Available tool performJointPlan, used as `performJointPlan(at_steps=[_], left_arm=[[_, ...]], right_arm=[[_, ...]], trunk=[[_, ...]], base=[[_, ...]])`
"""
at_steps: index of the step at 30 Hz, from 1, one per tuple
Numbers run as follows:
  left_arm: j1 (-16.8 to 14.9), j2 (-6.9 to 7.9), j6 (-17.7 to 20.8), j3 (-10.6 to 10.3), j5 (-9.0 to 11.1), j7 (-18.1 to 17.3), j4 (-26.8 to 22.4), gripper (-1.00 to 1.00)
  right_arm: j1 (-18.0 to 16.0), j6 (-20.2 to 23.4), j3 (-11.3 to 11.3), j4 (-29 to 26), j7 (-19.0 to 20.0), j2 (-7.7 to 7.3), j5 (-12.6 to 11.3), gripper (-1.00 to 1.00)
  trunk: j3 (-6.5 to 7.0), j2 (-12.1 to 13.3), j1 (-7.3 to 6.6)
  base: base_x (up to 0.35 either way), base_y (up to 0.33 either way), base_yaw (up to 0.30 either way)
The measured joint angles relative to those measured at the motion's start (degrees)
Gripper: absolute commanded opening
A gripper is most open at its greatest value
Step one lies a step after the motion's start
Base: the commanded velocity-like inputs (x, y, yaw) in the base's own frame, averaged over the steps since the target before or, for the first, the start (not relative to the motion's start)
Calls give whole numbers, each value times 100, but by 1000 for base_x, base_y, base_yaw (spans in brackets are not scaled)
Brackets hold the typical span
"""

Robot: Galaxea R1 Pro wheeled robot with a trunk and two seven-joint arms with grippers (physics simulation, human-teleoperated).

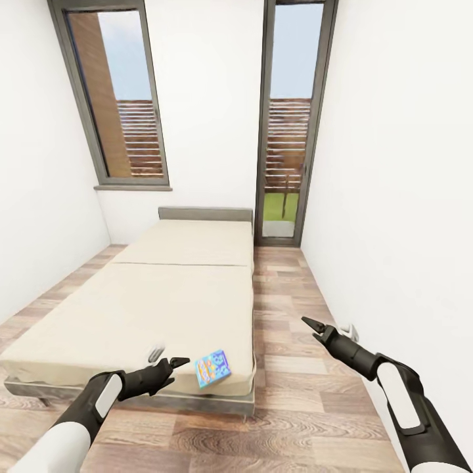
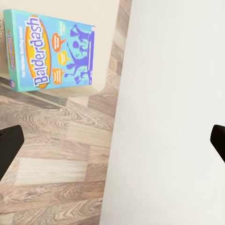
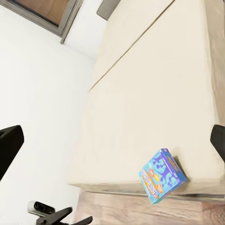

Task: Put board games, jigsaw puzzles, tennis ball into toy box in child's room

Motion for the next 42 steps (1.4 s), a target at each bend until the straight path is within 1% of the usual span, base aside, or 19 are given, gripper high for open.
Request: performJointPlan(at_steps=[3,4,6,7,12,19,30,34,36,40,42], left_arm=[[2,0,0,0,0,-2,0,100],[1,0,0,1,0,-2,0,100],[3,0,0,1,0,-2,0,100],[1,0,0,1,0,-3,0,100],[2,-4,-4,1,-1,-3,0,100],[2,-2,0,1,0,-3,0,100],[3,-7,0,1,-1,-3,0,100],[3,-14,-4,1,-6,-3,0,100],[1,-21,-8,-2,-8,0,0,100],[3,-44,-23,-6,-15,4,0,100],[3,-54,-31,-6,-17,4,0,100]], right_arm=[[0,7,1,-2,313,-11,2,100],[0,14,4,-16,596,-15,0,100],[-2,16,1,-49,928,-13,6,100],[-5,18,-4,-101,1238,-10,8,100],[-8,-6,-28,-210,1866,-10,25,100],[-4,-28,-40,-228,2038,-6,32,100],[-4,-43,-58,-198,2109,-8,23,100],[-2,-42,-133,-185,2187,-12,19,100],[-1,-38,-224,-182,2247,-7,16,100],[-1,-29,-337,-165,2335,-4,16,100],[-1,-27,-361,-160,2358,-7,15,100]], trunk=[[-54,-120,66],[-72,-161,88],[-108,-241,132],[-126,-281,154],[-216,-481,264],[-341,-762,418],[-539,-1204,659],[-611,-1364,747],[-647,-1444,791],[-718,-1605,879],[-754,-1685,923]], base=[[0,0,0],[0,0,0],[0,0,0],[0,0,0],[0,0,0],[0,0,0],[0,0,0],[0,0,0],[0,0,0],[0,0,0],[0,0,0]])
